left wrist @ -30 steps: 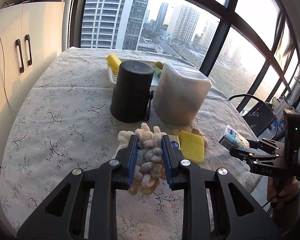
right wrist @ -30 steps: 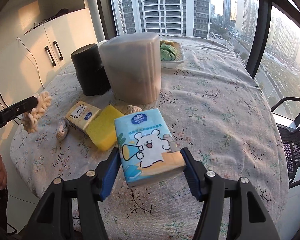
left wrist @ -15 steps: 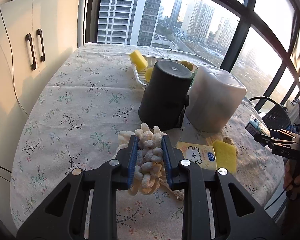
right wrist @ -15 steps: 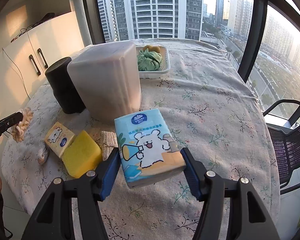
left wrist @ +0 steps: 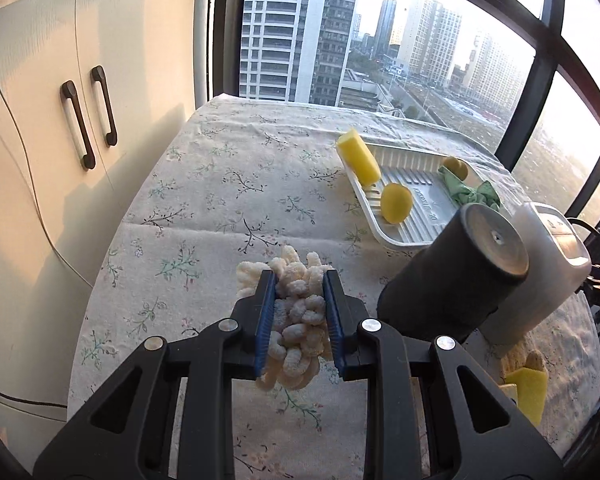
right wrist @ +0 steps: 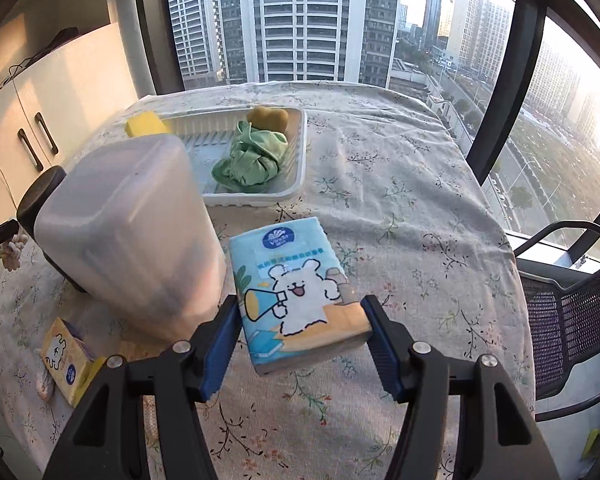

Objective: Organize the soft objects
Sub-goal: 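Carry the scrubber and the blue tissue pack over the white tray with both tools, then open the left tool to drop the scrubber in the tray while the right tool releases the tissue pack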

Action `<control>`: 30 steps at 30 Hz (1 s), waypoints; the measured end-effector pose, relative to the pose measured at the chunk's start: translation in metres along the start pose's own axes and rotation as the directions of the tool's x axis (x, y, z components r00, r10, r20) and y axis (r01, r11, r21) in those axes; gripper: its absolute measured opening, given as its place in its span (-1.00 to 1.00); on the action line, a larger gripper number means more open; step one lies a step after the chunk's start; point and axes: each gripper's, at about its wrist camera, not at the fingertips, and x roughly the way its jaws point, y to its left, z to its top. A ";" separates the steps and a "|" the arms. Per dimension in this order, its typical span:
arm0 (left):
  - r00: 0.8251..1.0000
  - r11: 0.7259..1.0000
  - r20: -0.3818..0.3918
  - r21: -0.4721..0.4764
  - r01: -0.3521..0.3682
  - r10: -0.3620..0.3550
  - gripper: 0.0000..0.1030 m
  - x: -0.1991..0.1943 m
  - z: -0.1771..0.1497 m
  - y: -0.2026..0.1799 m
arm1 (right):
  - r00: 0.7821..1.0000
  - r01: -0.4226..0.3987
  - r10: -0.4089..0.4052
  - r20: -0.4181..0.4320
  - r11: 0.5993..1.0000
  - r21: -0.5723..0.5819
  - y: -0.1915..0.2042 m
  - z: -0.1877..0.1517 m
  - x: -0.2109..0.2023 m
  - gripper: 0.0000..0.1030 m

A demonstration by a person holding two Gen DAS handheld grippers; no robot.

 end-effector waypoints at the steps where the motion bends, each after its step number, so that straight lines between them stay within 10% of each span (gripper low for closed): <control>1: 1.000 1.000 0.002 0.005 0.002 -0.002 -0.57 0.005 0.006 0.002 | 1.000 -0.001 0.001 0.000 1.000 0.000 -0.001 0.007 0.004 0.23; 10: 1.000 0.998 0.000 0.061 -0.019 0.019 -0.57 0.053 0.053 0.001 | 0.999 0.042 -0.043 -0.013 0.999 -0.032 -0.014 0.070 0.040 0.23; 23: 0.958 0.955 -0.155 0.139 0.262 -0.241 -0.57 0.123 0.124 -0.074 | 0.984 -0.175 0.175 -0.043 0.985 -0.005 0.017 0.151 0.090 0.11; 30: 0.942 0.924 -0.245 0.248 0.291 -0.230 -0.57 0.156 0.136 -0.123 | 0.976 -0.184 0.181 -0.123 0.983 -0.007 0.029 0.167 0.117 0.11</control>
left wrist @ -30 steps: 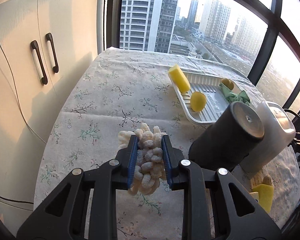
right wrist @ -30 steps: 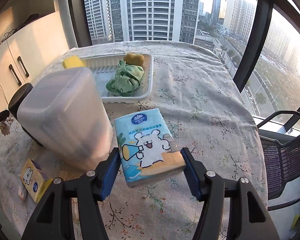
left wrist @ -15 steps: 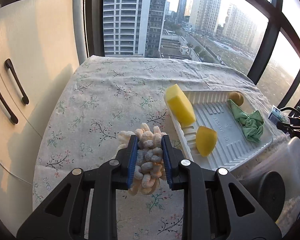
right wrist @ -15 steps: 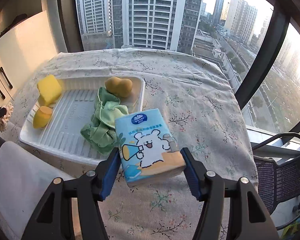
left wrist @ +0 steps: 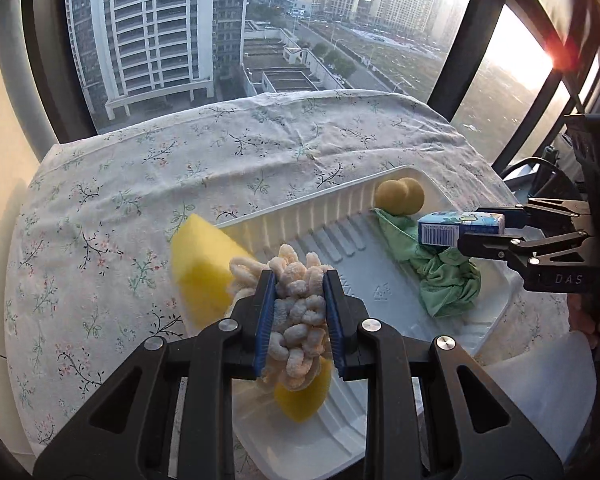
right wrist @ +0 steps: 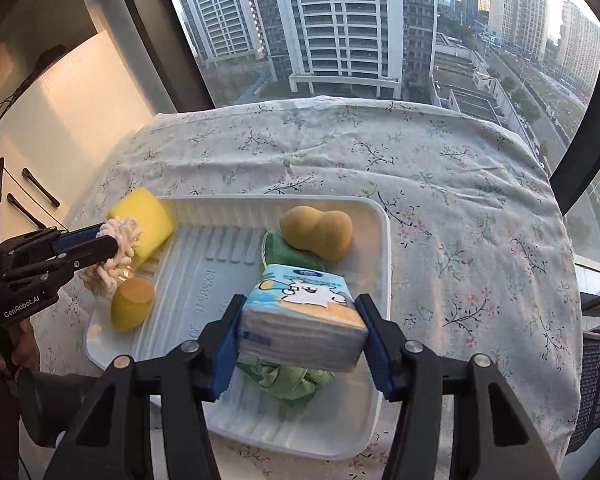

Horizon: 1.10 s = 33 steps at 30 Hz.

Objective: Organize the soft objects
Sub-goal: 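Open the left tool to drop the scrubber in the tray while the right tool releases the tissue pack, then move both open tools back to the remaining soft items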

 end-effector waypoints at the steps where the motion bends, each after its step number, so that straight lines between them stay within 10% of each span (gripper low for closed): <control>1: 1.000 1.000 -0.012 0.007 0.008 -0.008 -0.57 0.005 0.001 -0.003 | 1.000 -0.003 0.003 -0.010 1.000 0.005 0.000 -0.001 0.003 0.11; 17: 0.997 0.995 -0.075 0.099 -0.030 0.037 -0.40 0.012 0.008 -0.015 | 0.993 -0.096 0.101 -0.061 0.993 0.076 -0.008 -0.018 0.009 0.33; 33: 0.988 0.980 0.102 -0.174 -0.094 0.113 -0.17 -0.077 -0.041 0.048 | 0.996 -0.084 0.084 0.005 0.989 0.120 -0.020 -0.070 -0.050 0.42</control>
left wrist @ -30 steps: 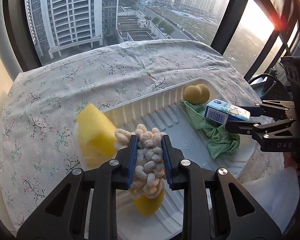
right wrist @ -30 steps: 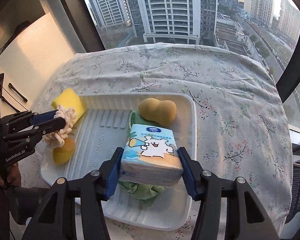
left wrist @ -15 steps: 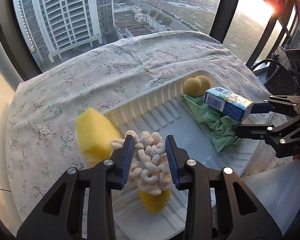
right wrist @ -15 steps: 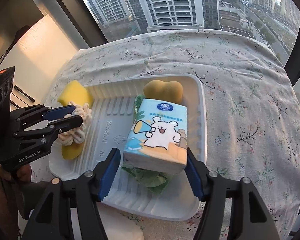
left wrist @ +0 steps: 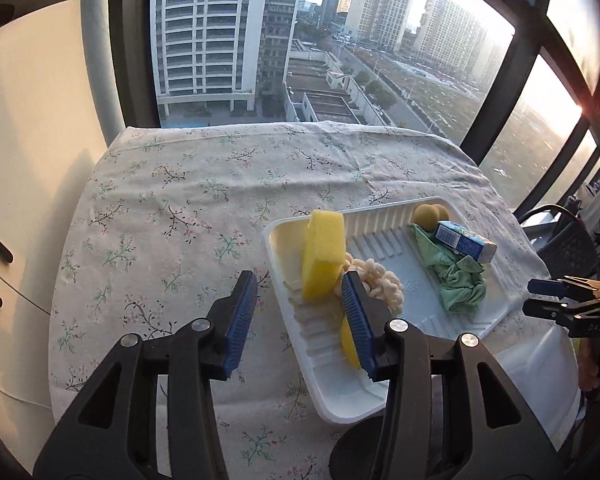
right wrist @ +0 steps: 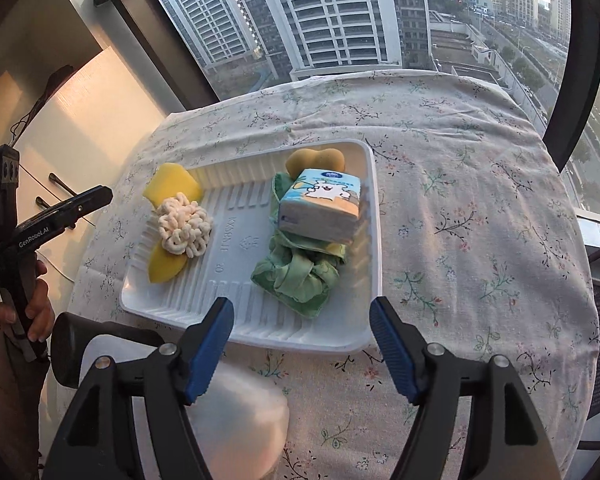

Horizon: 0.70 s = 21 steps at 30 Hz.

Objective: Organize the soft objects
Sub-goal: 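Move both open tools back to the remaining soft items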

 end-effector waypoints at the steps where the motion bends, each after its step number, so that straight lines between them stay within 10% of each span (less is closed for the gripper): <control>1: 1.000 1.000 0.003 -0.011 -0.004 0.004 -0.14 -0.006 -0.007 0.006 | 1.000 0.004 -0.004 0.002 1.000 0.010 -0.004 -0.004 -0.003 0.42; 21: 0.995 0.995 -0.064 -0.052 -0.083 0.079 -0.13 -0.060 -0.163 0.026 | 0.998 0.064 -0.065 0.003 0.994 0.092 -0.037 -0.105 -0.036 0.42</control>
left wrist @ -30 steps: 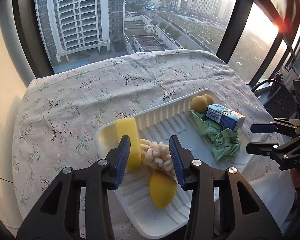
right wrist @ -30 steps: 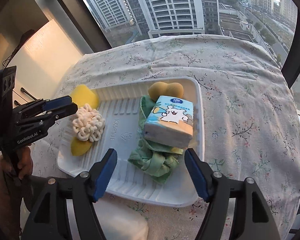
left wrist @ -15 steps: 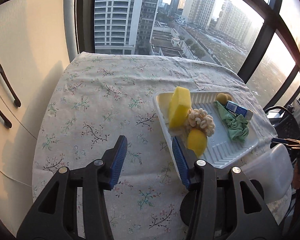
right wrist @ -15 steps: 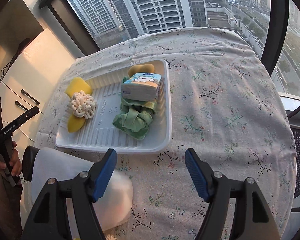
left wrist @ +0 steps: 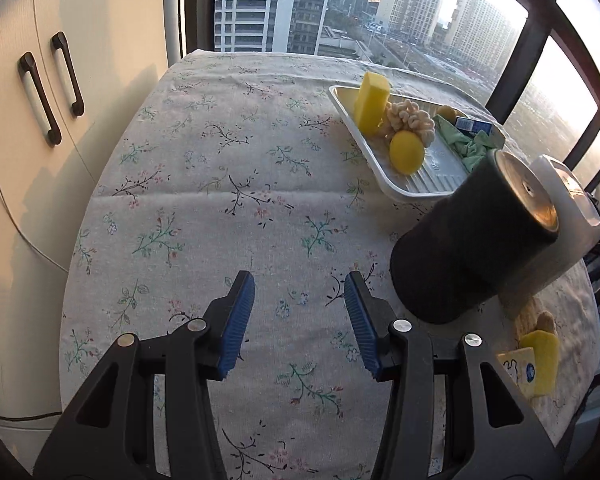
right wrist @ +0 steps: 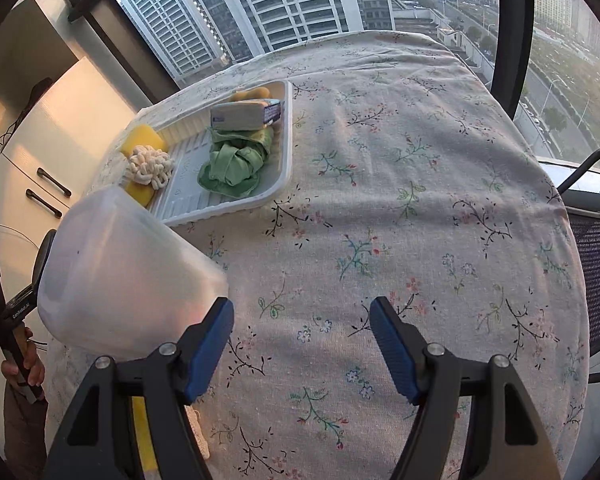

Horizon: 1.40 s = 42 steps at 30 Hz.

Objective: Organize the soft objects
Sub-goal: 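Move both open tools back to the remaining soft items, then grasp the yellow Vinda tissue pack with the left tool while the right tool grasps the yellow square sponge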

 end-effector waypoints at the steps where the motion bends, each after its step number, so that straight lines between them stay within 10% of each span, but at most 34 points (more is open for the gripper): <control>1: 1.000 1.000 -0.002 0.003 0.004 -0.004 -0.13 -0.002 -0.007 -0.002 | 1.000 0.009 -0.009 0.005 1.000 -0.006 0.000 -0.005 -0.002 0.42; 12: 0.998 0.997 -0.005 0.018 0.069 -0.069 -0.13 -0.036 -0.065 -0.020 | 0.998 0.052 -0.048 0.050 0.996 -0.076 0.020 -0.076 -0.033 0.42; 27: 0.989 0.932 0.064 0.347 0.103 -0.133 0.20 -0.056 -0.093 -0.139 | 0.989 -0.124 0.137 0.053 0.970 -0.207 0.106 -0.170 -0.036 0.42; 36: 0.990 0.710 0.000 0.697 0.100 -0.139 0.20 -0.023 -0.083 -0.187 | 0.986 -0.158 0.167 0.026 0.966 -0.205 0.129 -0.174 -0.011 0.42; 42: 0.968 0.571 -0.162 0.784 0.243 -0.189 0.25 -0.017 -0.070 -0.201 | 0.986 -0.148 0.160 0.041 0.965 -0.216 0.129 -0.164 -0.005 0.43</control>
